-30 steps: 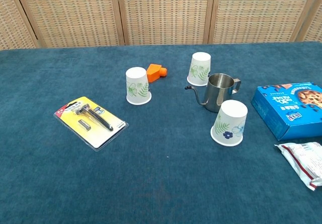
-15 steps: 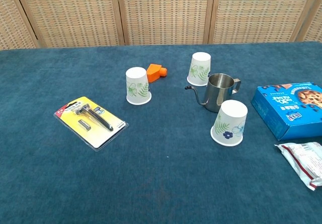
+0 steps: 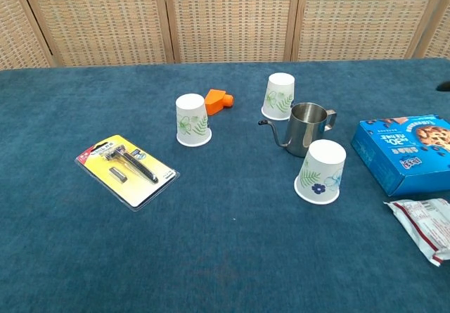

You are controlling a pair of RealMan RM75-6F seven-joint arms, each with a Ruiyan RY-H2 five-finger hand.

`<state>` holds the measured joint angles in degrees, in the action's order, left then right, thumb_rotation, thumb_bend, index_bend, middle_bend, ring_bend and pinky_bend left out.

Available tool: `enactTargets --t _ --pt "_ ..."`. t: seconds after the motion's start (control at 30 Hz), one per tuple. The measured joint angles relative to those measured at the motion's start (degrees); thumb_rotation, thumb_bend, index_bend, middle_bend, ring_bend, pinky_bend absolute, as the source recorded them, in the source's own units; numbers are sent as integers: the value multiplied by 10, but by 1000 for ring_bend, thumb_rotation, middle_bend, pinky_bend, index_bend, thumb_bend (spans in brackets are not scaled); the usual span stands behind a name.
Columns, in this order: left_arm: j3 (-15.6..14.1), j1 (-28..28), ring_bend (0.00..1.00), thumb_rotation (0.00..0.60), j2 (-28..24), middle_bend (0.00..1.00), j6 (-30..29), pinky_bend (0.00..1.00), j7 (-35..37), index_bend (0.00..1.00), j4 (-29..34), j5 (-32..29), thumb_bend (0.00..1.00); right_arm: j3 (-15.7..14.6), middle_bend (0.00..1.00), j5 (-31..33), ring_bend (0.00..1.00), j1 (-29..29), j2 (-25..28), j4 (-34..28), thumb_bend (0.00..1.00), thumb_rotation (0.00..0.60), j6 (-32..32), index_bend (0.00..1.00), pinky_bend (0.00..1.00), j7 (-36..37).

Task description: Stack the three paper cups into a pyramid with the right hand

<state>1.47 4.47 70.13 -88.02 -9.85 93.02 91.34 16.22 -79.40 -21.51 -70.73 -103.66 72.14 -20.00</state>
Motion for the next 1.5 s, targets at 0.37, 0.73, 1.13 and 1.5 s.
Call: enactTargets --t 0.37,0.73,1.13,1.5 --pt "9 5 0 600 5 0 4 0 15 23 -16 -15 285 80 0 202 0 -179 -68 84 71 600 -138 73 0 -117" --pt "18 14 0 600 14 0 26 0 18 23 -35 -45 285 98 0 296 0 -312 -166 270 72 600 -216 208 0 -142" --pt "24 21 0 600 19 0 38 0 23 23 -49 -63 284 93 0 310 0 -403 -262 466 72 600 -275 285 0 -99" --pt "24 24 0 600 24 0 41 0 13 23 -51 -68 285 73 0 310 0 -432 -318 601 72 600 -334 285 0 -57"
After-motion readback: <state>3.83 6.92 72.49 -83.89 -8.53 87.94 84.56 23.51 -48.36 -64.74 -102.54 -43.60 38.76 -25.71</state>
